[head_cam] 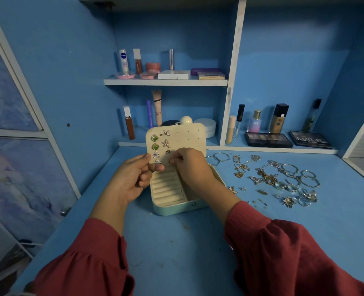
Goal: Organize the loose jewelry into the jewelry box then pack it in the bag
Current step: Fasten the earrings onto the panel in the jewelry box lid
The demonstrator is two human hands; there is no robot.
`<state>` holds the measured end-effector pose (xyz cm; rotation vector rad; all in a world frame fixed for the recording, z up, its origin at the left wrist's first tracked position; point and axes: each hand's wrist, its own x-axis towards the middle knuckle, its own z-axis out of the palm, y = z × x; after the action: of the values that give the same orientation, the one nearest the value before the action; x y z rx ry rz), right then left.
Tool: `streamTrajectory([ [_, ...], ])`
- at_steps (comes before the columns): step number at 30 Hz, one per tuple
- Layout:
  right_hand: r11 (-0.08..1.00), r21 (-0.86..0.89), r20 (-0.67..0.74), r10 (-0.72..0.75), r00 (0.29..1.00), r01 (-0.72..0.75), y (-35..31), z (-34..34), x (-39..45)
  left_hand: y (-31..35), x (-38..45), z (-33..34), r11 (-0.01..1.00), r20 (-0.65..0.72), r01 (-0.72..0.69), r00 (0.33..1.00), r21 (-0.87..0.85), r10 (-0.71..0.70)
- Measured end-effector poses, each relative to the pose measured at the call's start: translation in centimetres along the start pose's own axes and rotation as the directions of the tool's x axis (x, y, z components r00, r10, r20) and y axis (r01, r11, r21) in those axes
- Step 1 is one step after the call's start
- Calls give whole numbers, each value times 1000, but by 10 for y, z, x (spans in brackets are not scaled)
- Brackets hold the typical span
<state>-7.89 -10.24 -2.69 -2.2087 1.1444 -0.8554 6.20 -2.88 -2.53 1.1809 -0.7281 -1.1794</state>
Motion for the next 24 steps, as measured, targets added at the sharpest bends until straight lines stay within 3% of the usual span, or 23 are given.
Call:
streamTrajectory([
  [11,999,-14,-96,30,995,-31,0,2,-1,2,-3,2,1000,-10,14,1000,-4,-15],
  [24,998,-55,-106,14,994,-20,2,2,0,4,-4,2,987,34,77,997,-138,-73],
])
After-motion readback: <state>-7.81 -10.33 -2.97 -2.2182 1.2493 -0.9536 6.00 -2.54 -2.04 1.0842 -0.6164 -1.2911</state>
